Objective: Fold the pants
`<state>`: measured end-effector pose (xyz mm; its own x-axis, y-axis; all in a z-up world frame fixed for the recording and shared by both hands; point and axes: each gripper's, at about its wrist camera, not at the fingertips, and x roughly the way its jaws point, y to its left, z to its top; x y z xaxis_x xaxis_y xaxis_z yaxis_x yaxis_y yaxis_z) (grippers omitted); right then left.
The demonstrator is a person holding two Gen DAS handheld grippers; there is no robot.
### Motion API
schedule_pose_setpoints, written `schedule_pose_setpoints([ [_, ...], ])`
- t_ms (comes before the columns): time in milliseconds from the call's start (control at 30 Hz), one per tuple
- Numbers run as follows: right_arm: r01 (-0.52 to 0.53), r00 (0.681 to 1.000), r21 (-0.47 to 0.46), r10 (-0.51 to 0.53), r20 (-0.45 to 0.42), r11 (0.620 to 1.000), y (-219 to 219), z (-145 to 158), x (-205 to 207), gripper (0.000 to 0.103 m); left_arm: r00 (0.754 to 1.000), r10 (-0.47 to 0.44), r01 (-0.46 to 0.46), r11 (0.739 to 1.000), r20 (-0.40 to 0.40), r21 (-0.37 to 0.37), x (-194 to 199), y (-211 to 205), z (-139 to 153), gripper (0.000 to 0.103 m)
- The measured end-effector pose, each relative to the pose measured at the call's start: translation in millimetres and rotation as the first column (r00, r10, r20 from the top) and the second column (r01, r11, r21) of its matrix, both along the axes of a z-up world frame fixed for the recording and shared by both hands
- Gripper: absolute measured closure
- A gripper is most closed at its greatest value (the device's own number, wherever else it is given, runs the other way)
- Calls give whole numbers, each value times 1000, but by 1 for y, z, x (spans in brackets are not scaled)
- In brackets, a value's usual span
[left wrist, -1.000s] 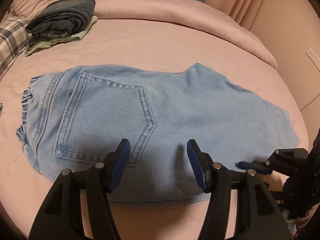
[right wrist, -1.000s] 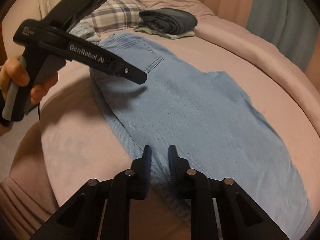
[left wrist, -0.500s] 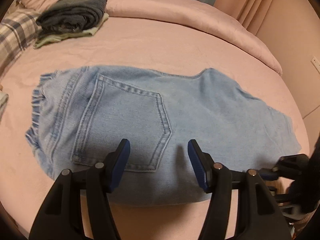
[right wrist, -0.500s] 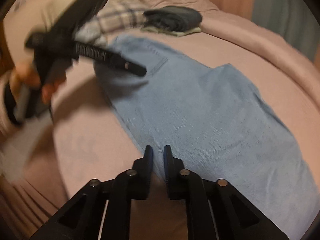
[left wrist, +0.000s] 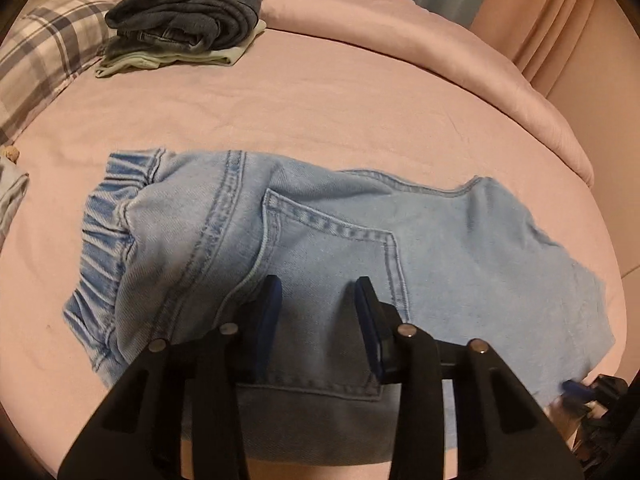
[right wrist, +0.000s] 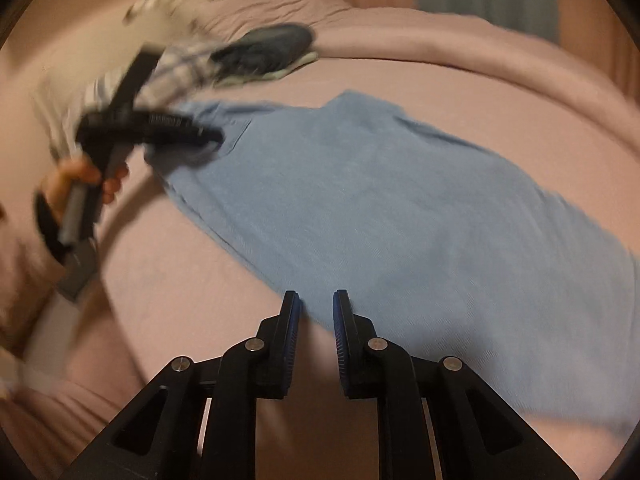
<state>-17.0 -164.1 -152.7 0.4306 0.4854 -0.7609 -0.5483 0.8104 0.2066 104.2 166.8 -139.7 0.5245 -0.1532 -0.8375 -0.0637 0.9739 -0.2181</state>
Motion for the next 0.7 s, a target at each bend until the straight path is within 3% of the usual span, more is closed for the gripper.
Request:
schedule_pose_setpoints([
  [100, 219, 976, 156, -219, -18, 963, -74, 17, -7, 80, 1000, -9, 9, 1000, 23, 12, -9, -13, 11, 28],
  [167, 390, 920, 233, -386, -63, 891, -128, 20, -15, 58, 998, -39, 40, 999, 53, -22, -16, -31, 20, 26],
  [233, 573, 815, 296, -567, -116, 764, -183, 19, -30, 57, 995, -66, 70, 996, 69, -54, -21, -47, 25, 26],
  [333, 733, 664, 334, -730, -162, 593, -238, 12, -53, 57, 987, -130, 139, 984, 89, -108, -26, -80, 29, 25],
  [367, 763, 626, 340, -759, -179, 550, -250, 7, -59, 57, 982, -165, 176, 976, 91, -130, -27, -98, 29, 25],
  [433, 794, 584, 356, -782, -218, 493, -267, -2, -65, 57, 974, -207, 220, 962, 90, -162, -27, -121, 27, 25],
  [533, 805, 560, 376, -796, -229, 458, -274, -10, -61, 57, 961, -267, 276, 945, 73, -177, -26, -160, 21, 25],
  [633, 804, 565, 368, -794, -226, 467, -269, -12, -48, 57, 945, -325, 328, 925, 45, -193, -28, -192, 12, 25],
  [667, 803, 568, 354, -795, -215, 479, -278, -11, -54, 65, 941, -337, 337, 923, 32, -186, -28, -198, 9, 25],
  [700, 814, 558, 315, -808, -191, 488, -277, -12, -49, 82, 938, -346, 343, 923, 10, -173, -28, -205, 4, 25],
])
